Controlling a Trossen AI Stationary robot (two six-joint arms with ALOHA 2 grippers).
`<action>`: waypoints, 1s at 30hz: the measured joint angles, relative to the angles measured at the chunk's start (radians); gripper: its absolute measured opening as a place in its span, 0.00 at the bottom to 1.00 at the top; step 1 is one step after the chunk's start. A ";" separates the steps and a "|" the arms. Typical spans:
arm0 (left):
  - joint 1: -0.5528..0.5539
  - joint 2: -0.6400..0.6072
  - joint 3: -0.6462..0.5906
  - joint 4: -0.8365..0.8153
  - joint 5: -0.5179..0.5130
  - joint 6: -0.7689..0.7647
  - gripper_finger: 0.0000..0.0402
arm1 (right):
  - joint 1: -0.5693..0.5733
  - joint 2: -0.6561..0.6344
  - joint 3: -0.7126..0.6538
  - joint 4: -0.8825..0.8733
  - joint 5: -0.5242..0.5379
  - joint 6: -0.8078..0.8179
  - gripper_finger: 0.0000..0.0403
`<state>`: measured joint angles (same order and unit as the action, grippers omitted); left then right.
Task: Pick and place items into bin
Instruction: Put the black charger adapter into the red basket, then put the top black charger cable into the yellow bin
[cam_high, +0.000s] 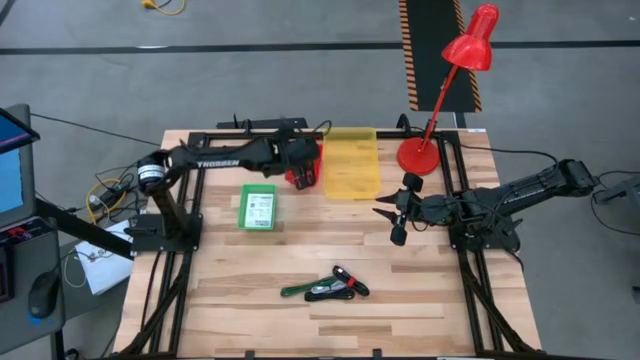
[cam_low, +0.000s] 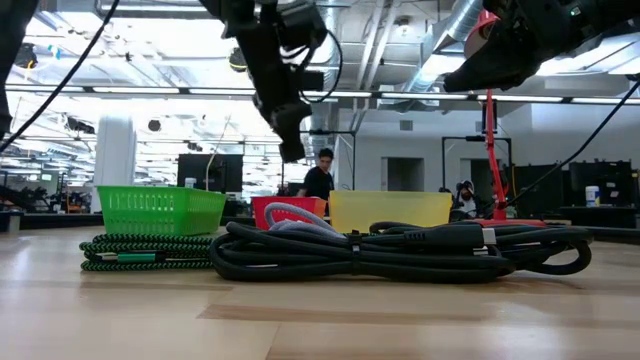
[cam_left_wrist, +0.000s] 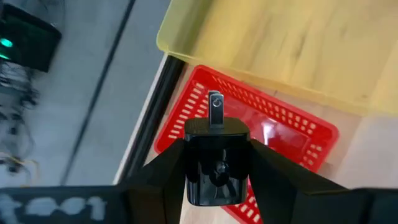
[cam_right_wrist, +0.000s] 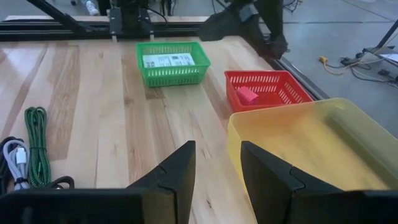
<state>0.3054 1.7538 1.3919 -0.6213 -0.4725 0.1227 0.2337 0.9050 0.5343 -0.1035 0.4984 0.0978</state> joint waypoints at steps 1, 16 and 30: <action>0.016 0.000 -0.003 0.010 0.023 -0.003 0.33 | 0.000 0.000 0.000 -0.001 0.000 0.000 0.30; 0.082 0.002 -0.056 0.114 0.094 -0.041 0.41 | 0.000 0.000 0.000 -0.010 0.000 0.026 0.30; 0.071 0.002 -0.057 0.124 0.094 -0.040 0.42 | 0.000 0.000 0.000 -0.034 -0.001 0.065 0.30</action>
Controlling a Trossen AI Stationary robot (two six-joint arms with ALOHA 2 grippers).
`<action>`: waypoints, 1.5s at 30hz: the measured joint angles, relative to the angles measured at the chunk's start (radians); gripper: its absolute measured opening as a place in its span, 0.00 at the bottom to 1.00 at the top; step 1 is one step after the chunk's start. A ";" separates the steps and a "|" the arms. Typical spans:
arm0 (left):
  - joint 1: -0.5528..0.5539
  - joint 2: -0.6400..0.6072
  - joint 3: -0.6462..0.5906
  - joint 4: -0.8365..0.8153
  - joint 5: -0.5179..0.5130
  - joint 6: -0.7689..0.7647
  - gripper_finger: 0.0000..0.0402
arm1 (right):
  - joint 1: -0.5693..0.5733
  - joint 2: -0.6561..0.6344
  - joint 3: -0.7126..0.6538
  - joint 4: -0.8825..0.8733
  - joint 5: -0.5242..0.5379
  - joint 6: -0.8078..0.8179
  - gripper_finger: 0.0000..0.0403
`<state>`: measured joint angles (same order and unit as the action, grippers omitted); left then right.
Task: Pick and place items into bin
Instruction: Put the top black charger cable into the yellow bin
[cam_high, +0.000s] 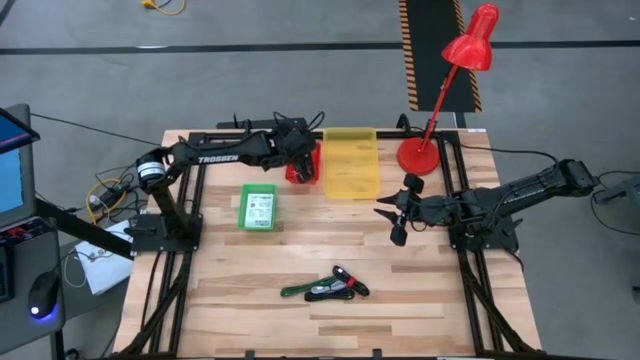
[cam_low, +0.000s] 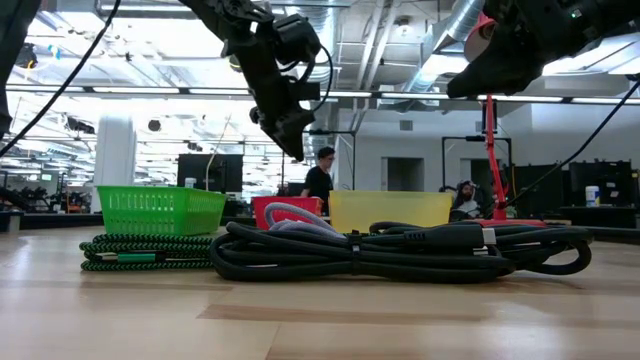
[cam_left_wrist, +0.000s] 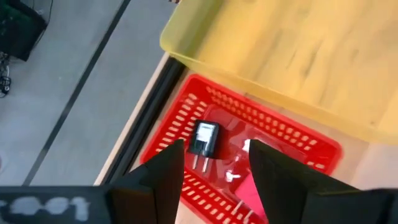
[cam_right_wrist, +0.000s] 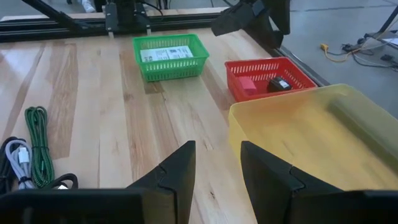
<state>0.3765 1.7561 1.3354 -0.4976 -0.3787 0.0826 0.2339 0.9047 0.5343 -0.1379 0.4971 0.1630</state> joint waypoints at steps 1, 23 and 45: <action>-0.005 0.000 0.000 0.000 0.002 0.000 0.42 | 0.000 0.000 0.000 -0.005 -0.002 0.007 0.30; -0.281 -0.026 0.000 0.340 0.143 0.074 0.41 | 0.175 0.000 0.000 -0.040 0.013 0.283 0.30; -0.528 -0.601 -0.259 0.471 0.023 0.089 0.41 | 0.229 0.151 0.001 0.101 0.119 0.274 0.30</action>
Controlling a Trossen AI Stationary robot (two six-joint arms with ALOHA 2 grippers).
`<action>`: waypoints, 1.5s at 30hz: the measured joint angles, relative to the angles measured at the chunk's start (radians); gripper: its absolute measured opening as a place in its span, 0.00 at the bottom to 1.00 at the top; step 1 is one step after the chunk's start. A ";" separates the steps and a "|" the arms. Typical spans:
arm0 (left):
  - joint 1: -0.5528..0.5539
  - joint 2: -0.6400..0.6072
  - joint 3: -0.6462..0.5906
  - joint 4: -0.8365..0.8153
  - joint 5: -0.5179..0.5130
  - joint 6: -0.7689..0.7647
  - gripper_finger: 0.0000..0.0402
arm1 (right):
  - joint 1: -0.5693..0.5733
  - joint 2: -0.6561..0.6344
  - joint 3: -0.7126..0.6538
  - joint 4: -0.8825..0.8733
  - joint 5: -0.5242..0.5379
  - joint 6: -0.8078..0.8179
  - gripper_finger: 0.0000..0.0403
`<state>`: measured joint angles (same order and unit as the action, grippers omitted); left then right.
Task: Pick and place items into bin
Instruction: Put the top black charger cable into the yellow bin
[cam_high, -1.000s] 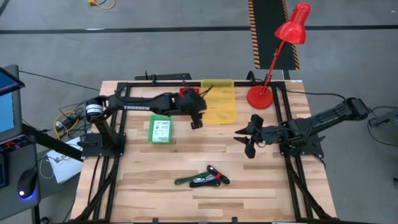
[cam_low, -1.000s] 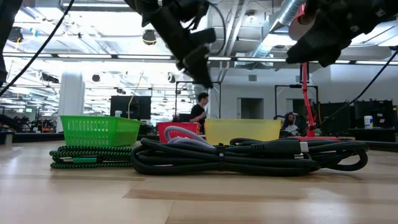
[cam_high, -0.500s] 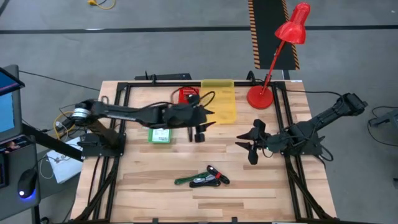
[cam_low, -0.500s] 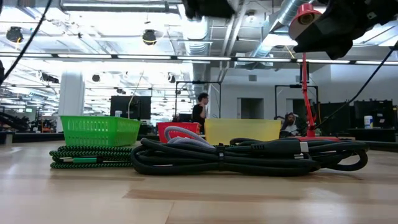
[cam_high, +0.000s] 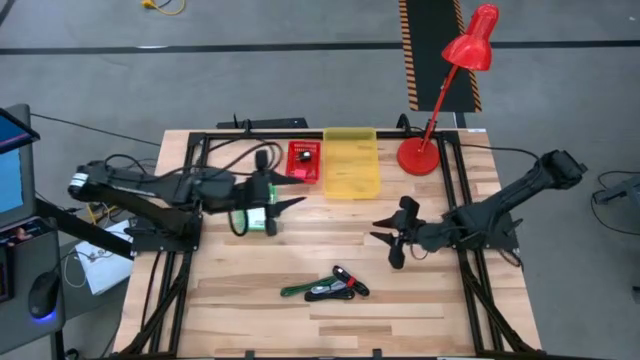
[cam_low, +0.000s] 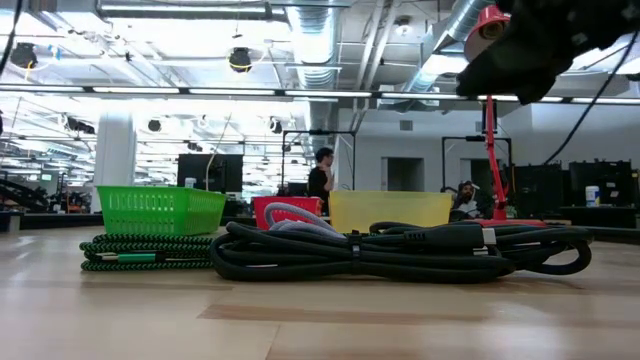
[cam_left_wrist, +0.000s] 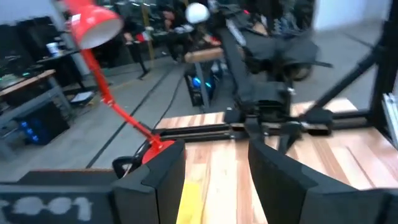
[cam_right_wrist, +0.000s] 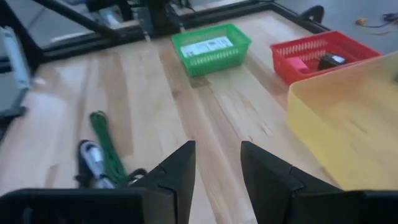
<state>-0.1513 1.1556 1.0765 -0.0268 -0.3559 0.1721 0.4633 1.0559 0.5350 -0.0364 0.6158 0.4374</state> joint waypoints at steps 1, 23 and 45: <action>-0.004 -0.030 -0.055 0.041 -0.018 -0.011 0.41 | 0.000 0.027 0.000 0.021 0.014 0.000 0.30; -0.061 -0.232 -0.557 0.392 0.056 -0.184 0.41 | 0.051 0.210 0.000 0.132 -0.145 0.090 0.30; -0.152 -0.092 -0.556 0.513 -0.288 -0.240 0.41 | 0.056 0.504 0.247 0.007 -0.144 0.130 0.30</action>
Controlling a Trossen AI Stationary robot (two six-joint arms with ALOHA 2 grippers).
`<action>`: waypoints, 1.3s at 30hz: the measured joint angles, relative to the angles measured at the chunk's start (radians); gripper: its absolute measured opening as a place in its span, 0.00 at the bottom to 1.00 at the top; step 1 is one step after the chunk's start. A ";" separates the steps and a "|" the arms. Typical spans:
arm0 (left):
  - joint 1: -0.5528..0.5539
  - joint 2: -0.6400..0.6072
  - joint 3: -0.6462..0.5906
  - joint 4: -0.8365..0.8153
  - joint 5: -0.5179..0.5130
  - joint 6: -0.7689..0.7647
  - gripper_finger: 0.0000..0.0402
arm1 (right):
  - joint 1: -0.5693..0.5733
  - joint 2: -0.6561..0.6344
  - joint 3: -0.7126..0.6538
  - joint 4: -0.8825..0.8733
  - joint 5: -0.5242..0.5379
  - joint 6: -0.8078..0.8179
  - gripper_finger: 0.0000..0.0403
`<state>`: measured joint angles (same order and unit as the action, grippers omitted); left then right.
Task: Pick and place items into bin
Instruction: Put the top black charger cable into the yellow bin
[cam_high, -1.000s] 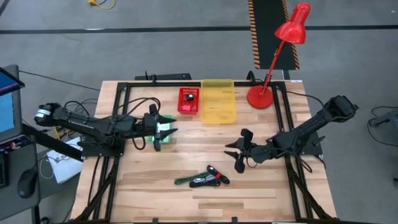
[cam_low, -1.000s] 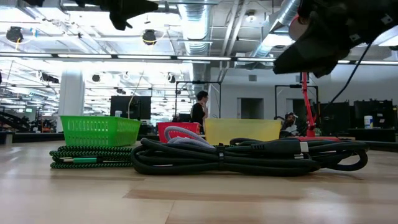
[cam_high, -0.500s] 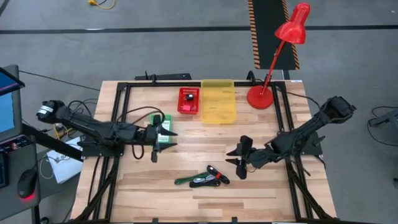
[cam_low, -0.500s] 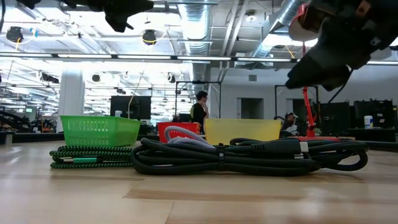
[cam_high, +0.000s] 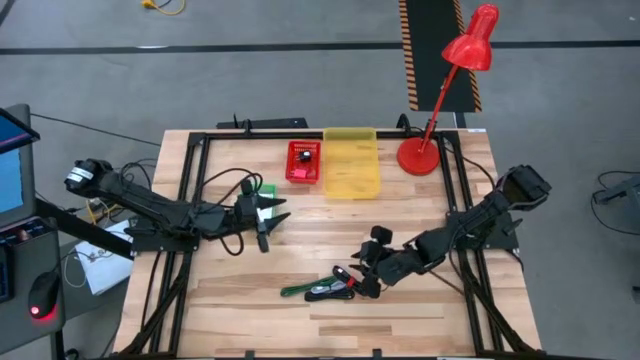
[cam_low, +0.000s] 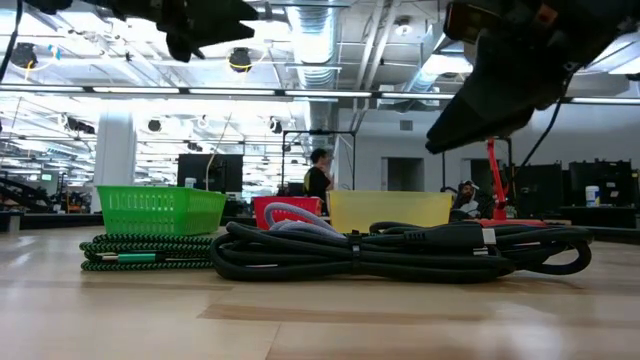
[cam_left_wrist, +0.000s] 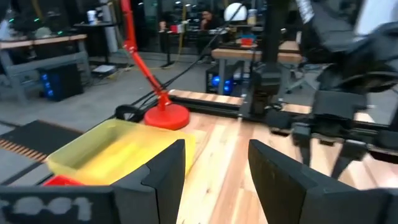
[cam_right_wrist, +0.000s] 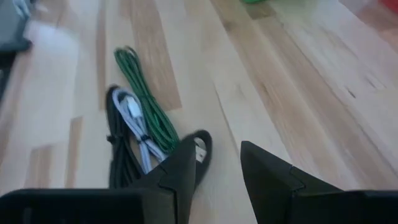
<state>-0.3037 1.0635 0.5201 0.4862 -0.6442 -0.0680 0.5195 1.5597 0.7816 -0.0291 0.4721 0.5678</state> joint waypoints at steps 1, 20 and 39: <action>0.003 0.004 0.000 -0.001 -0.011 -0.010 0.41 | 0.002 0.000 0.018 -0.048 0.000 0.000 0.30; 0.022 0.012 0.062 -0.110 0.083 -0.164 0.41 | 0.040 0.000 0.054 -0.226 -0.029 0.113 0.30; 0.022 0.019 0.063 -0.123 0.101 -0.193 0.41 | 0.099 0.227 0.094 -0.075 -0.111 0.158 0.31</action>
<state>-0.2817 1.0824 0.5835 0.3632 -0.5432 -0.2608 0.6182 1.7869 0.8759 -0.1040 0.3609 0.7258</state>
